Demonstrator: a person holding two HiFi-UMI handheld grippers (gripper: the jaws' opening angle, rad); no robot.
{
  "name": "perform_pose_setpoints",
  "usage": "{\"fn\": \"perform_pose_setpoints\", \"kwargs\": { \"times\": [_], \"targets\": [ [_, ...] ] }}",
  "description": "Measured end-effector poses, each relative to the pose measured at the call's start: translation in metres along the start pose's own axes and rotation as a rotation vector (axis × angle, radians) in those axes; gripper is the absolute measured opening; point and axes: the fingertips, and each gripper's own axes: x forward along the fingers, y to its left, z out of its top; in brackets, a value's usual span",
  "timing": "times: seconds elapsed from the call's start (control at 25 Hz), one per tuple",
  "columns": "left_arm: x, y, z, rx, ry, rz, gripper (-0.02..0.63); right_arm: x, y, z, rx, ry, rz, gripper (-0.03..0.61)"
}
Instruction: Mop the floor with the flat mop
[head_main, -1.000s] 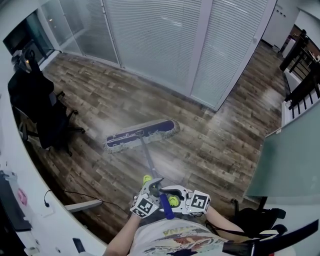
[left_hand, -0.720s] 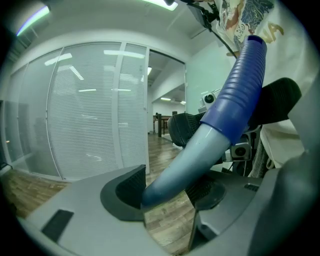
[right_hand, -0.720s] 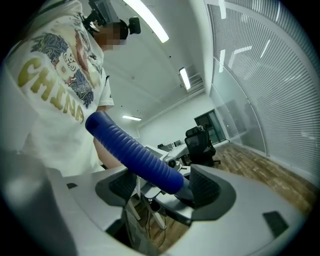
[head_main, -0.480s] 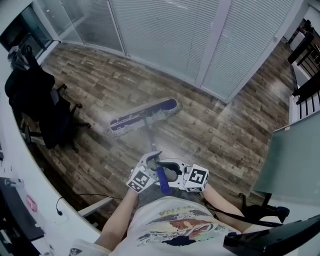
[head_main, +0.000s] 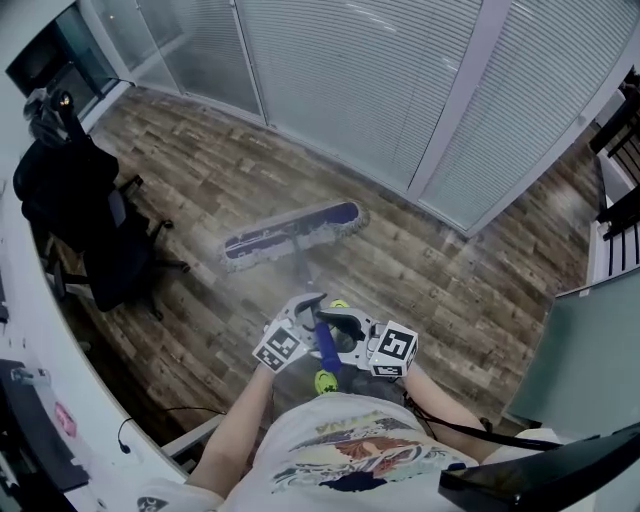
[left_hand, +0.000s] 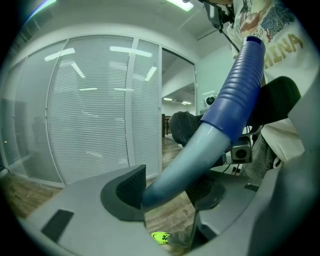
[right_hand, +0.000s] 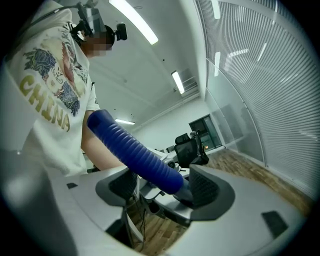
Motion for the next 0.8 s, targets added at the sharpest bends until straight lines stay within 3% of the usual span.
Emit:
{"fn": "perform_pose_setpoints", "kwargs": {
  "times": [0.48, 0.8],
  "targets": [
    [0.068, 0.214, 0.035, -0.052, 0.042, 0.06, 0.222, 0.05, -0.203, 0.084, 0.019, 0.017, 0.079, 0.298],
    [0.093, 0.288, 0.058, -0.108, -0.01, 0.142, 0.222, 0.062, -0.269, 0.12, -0.028, 0.063, 0.14, 0.296]
  ]
}}
